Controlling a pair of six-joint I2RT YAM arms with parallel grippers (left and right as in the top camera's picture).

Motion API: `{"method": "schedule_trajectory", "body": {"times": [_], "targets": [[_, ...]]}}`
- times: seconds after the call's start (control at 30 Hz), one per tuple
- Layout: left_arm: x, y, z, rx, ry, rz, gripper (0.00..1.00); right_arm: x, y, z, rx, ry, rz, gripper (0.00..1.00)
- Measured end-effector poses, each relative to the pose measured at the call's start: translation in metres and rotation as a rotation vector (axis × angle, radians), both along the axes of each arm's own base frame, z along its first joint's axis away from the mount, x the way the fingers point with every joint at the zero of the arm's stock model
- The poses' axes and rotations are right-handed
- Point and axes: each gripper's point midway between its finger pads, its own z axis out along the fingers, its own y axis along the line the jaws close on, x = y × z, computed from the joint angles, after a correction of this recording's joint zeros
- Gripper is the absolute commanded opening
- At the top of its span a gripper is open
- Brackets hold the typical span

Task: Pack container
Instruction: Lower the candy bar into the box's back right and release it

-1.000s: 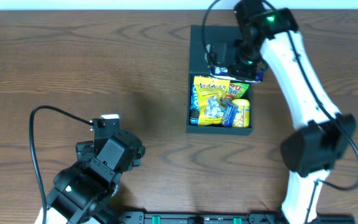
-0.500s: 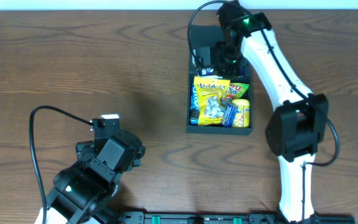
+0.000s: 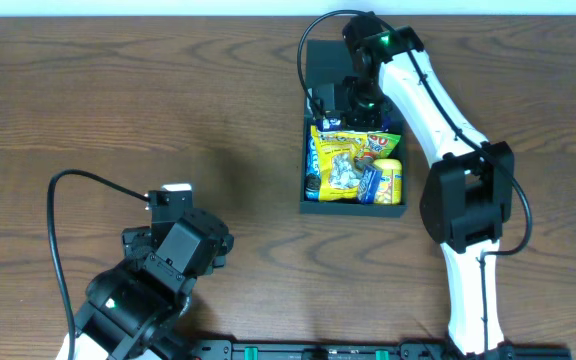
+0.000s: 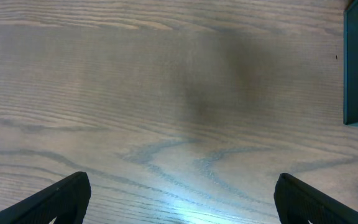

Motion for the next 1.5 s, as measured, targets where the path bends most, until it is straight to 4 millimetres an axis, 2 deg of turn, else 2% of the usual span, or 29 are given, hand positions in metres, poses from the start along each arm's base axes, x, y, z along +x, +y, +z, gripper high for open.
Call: {"method": "schedule_trajectory", "body": {"times": [0.37,0.47,0.53,0.6,0.63,0.67,0.73,0.93,1.1,1.2,1.23,1.3,1.5], "targets": [[0.0,0.0,0.0,0.0,0.001,0.0,0.95,-0.002,-0.006,-0.005,-0.084,0.0,-0.078,0.02],[0.0,0.0,0.0,0.0,0.001,0.0,0.95,-0.001,-0.006,-0.006,-0.087,-0.002,-0.083,0.19],[0.0,0.0,0.0,0.0,0.001,0.0,0.95,0.001,-0.006,-0.007,-0.089,-0.008,-0.092,0.39],[0.0,0.0,0.0,0.0,0.001,0.0,0.95,0.0,-0.007,-0.007,-0.094,-0.002,-0.105,0.45],[0.0,0.0,0.0,0.0,0.001,0.0,0.95,0.001,-0.007,-0.007,-0.095,-0.007,-0.108,0.59],[0.0,0.0,0.0,0.0,0.001,0.0,0.95,0.002,-0.007,-0.007,-0.095,-0.01,-0.115,0.69],[0.0,0.0,0.0,0.0,0.001,0.0,0.95,0.0,-0.007,-0.007,-0.096,-0.002,-0.122,0.99],[0.0,0.0,0.0,0.0,0.0,0.0,0.95,0.006,-0.007,-0.001,-0.091,-0.034,-0.129,0.99],[0.0,0.0,0.0,0.0,0.0,0.0,0.95,0.01,-0.007,0.055,-0.043,-0.151,-0.158,0.99],[0.0,0.0,0.0,0.0,0.0,0.0,0.95,0.006,-0.01,0.112,0.012,-0.256,-0.199,0.99],[0.0,0.0,0.0,0.0,0.0,0.0,0.95,0.002,-0.012,0.125,0.022,-0.274,-0.211,0.99],[0.0,0.0,0.0,0.0,0.0,0.0,0.95,-0.013,-0.018,0.144,0.026,-0.27,-0.237,0.99],[0.0,0.0,0.0,0.0,0.001,0.0,0.95,-0.057,-0.031,0.169,0.032,-0.217,-0.35,0.99]]}}
